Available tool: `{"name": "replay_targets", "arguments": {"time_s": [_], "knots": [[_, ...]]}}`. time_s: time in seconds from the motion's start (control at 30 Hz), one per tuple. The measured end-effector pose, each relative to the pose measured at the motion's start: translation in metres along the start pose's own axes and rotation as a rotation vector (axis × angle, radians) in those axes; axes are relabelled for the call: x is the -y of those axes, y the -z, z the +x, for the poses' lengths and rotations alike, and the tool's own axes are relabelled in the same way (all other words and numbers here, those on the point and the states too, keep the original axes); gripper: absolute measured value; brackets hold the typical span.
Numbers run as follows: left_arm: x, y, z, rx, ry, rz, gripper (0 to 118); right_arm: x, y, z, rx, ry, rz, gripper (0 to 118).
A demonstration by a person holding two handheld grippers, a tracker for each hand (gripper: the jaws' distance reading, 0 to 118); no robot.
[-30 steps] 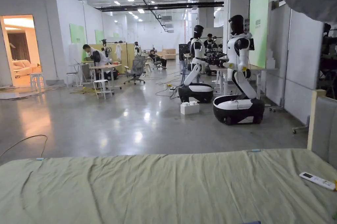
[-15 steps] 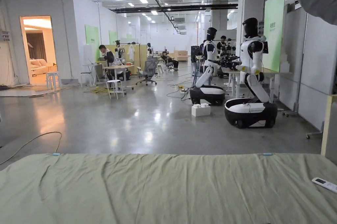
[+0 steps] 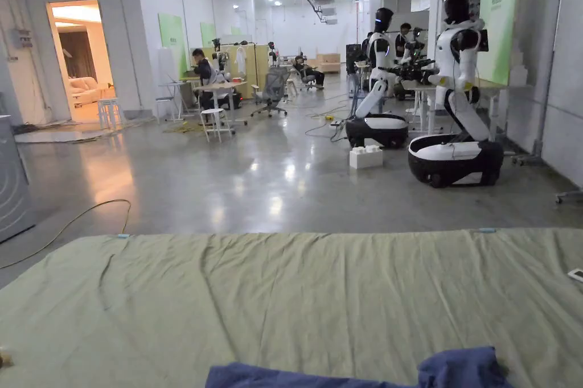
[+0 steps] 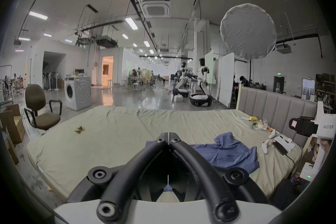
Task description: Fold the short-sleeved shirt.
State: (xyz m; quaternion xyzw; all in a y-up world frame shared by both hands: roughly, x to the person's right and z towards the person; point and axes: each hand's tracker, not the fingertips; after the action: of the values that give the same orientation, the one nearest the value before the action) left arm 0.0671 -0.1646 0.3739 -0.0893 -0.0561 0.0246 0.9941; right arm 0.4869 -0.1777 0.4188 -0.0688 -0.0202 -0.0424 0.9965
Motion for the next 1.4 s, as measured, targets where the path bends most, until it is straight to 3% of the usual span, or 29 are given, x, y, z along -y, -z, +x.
{"name": "replay_targets", "arguments": {"time_s": [0.17, 0.27, 0.37, 0.4, 0.6, 0.63, 0.7, 0.73, 0.77, 0.8, 0.83, 0.9, 1.03, 1.07, 1.13, 1.17, 1.2, 1.33, 1.37, 1.4], "knots": [[0.036, 0.059, -0.031, -0.019, -0.09, -0.146, 1, 0.018, 0.015, 0.001, 0.02, 0.028, -0.081, 0], [0.066, 0.109, -0.051, -0.027, -0.164, -0.277, 23, 0.027, 0.02, 0.002, 0.016, 0.034, -0.1, 0], [0.101, 0.157, -0.069, 0.024, -0.204, -0.379, 73, 0.035, 0.026, 0.008, 0.005, 0.037, -0.142, 0], [0.11, 0.17, -0.074, 0.018, -0.199, -0.396, 79, 0.036, 0.029, 0.009, 0.007, 0.034, -0.158, 0], [0.16, 0.229, -0.099, -0.152, -0.269, -0.609, 78, 0.045, 0.035, 0.018, 0.034, 0.034, -0.223, 0], [0.166, 0.233, -0.099, -0.139, -0.31, -0.65, 72, 0.048, 0.036, 0.019, 0.039, 0.039, -0.235, 0], [0.178, 0.242, -0.093, -0.148, -0.292, -0.71, 45, 0.053, 0.04, 0.022, 0.047, 0.049, -0.268, 0], [0.176, 0.241, -0.087, -0.181, -0.198, -0.668, 40, 0.055, 0.042, 0.023, 0.052, 0.055, -0.283, 0], [0.174, 0.238, -0.081, -0.161, -0.187, -0.655, 34, 0.056, 0.043, 0.024, 0.054, 0.055, -0.288, 0], [0.171, 0.239, -0.081, -0.153, -0.174, -0.654, 11, 0.056, 0.044, 0.025, 0.055, 0.055, -0.291, 0], [0.171, 0.243, -0.076, -0.089, -0.238, -0.692, 9, 0.058, 0.046, 0.027, 0.057, 0.056, -0.297, 0], [0.174, 0.249, -0.073, -0.144, -0.208, -0.711, 9, 0.06, 0.055, 0.034, 0.066, 0.06, -0.316, 0], [0.176, 0.254, -0.07, -0.118, -0.12, -0.746, 9, 0.085, 0.102, 0.064, 0.159, 0.114, -0.402, 1], [0.176, 0.254, -0.07, -0.112, -0.13, -0.757, 9, 0.095, 0.117, 0.074, 0.192, 0.123, -0.437, 9], [0.175, 0.254, -0.071, -0.106, -0.127, -0.764, 9, 0.116, 0.146, 0.095, 0.203, 0.167, -0.515, 75], [0.176, 0.256, -0.072, -0.102, -0.124, -0.767, 9, 0.126, 0.159, 0.105, 0.197, 0.219, -0.561, 97], [0.175, 0.256, -0.073, -0.106, -0.102, -0.762, 9, 0.133, 0.168, 0.112, 0.208, 0.258, -0.57, 98], [0.174, 0.258, -0.069, -0.103, -0.052, -0.769, 9, 0.161, 0.2, 0.124, 0.26, 0.347, -0.638, 81], [0.175, 0.257, -0.069, -0.105, -0.051, -0.768, 9, 0.167, 0.205, 0.122, 0.239, 0.342, -0.643, 68], [0.175, 0.257, -0.068, -0.106, -0.048, -0.766, 9, 0.172, 0.208, 0.12, 0.225, 0.321, -0.666, 48]]}}
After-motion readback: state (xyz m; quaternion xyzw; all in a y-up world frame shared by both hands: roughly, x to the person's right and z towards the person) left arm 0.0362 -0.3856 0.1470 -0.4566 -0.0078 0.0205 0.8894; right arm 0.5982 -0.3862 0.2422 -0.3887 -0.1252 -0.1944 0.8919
